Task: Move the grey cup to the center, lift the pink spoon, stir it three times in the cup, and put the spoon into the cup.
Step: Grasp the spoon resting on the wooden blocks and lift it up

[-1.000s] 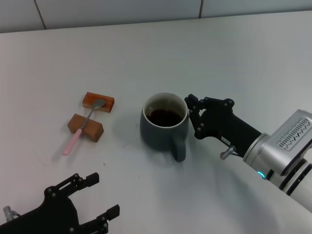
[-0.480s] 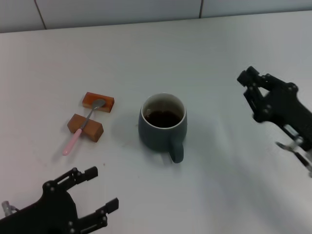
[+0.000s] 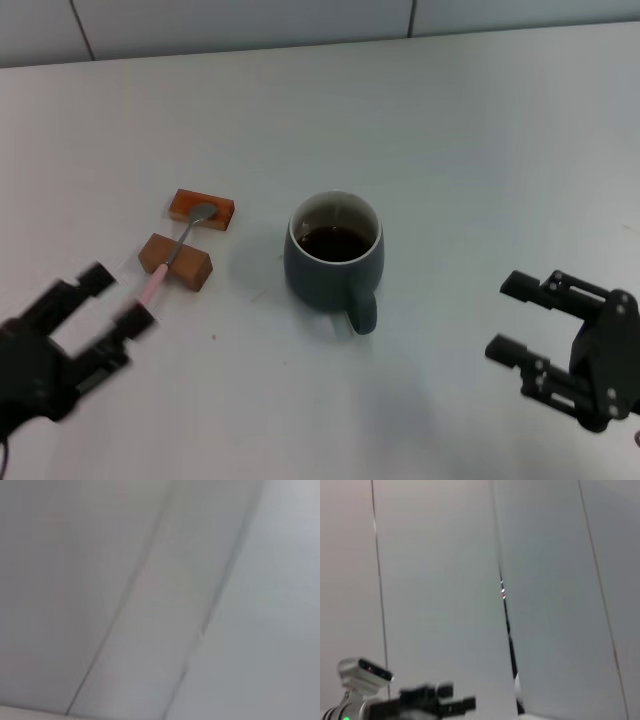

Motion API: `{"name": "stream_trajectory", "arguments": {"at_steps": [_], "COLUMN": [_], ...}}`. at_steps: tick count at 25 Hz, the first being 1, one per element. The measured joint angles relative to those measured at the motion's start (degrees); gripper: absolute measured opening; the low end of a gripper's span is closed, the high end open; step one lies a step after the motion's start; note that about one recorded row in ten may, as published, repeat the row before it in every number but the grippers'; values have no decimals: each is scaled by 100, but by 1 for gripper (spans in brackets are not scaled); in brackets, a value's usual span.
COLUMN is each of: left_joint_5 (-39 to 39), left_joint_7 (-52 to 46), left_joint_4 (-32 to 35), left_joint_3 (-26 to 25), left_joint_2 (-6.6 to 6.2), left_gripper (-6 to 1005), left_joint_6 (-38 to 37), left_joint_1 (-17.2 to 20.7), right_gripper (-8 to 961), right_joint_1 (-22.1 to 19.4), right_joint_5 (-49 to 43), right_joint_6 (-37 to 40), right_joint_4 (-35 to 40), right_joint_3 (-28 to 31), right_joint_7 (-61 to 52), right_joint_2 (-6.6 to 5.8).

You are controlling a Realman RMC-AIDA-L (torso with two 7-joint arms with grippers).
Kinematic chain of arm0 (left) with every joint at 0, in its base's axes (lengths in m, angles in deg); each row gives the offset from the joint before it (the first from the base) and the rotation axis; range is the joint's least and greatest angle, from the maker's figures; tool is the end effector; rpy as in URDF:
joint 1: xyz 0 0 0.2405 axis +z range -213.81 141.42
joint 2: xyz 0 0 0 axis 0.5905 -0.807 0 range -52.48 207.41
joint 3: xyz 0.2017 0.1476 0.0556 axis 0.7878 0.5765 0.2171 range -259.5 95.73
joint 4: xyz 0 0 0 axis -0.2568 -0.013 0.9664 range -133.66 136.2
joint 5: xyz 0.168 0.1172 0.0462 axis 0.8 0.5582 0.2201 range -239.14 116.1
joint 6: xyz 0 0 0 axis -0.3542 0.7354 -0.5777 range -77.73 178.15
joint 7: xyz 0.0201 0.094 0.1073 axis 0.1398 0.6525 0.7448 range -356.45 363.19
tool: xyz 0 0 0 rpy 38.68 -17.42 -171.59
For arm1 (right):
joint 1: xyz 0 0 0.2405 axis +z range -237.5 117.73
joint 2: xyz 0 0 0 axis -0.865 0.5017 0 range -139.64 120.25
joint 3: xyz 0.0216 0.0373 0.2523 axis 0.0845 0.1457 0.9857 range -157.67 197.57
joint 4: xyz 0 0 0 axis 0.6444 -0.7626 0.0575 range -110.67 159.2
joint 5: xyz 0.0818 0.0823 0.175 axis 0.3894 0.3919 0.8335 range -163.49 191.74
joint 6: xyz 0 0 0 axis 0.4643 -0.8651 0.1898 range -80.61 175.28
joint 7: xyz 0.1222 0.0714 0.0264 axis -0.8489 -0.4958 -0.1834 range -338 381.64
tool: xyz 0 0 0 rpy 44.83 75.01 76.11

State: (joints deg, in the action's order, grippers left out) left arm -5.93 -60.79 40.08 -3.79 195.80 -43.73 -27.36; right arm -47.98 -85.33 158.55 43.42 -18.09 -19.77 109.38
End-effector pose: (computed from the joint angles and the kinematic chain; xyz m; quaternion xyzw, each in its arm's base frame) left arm -0.3099 0.1634 0.0013 -0.7980 -0.2917 -0.4690 0.2413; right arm 0.3000 0.1893 -0.0099 -0.8693 0.1081 0.4450 0.1860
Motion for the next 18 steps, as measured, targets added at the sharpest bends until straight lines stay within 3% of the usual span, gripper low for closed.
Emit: {"name": "stream_trajectory", "arguments": {"at_steps": [3,4,5,7,18], "left_joint_5": [-186,-187,-187,-164,-229], "left_joint_7": [-253,-242,-242,-203,-398], "left_joint_4": [-1438,-2450,-2450,-3165,-3944], "left_joint_3": [-616,-974,-974,-1081,-1349], "left_joint_2": [-13,-35,-35,-58,16], "left_gripper": [779,779,779,778,776], "left_joint_6": [-668,-1006,-1006,-1127,-653], "left_joint_1": [-633,-1055,-1055,-1345,-1500], "right_gripper": [515,544,573,613,667], "right_joint_1": [-18,-19,-18,-12,-1], "right_joint_5": [-160,-189,-206,-219,-224], "right_joint_6": [-96,-138,-181,-248,-548], "right_joint_4": [33,43,48,52,59], "right_joint_3": [1,1,0,-1,12], "right_joint_7": [5,7,8,4,-33], "right_joint_2": [4,6,9,9,1]}}
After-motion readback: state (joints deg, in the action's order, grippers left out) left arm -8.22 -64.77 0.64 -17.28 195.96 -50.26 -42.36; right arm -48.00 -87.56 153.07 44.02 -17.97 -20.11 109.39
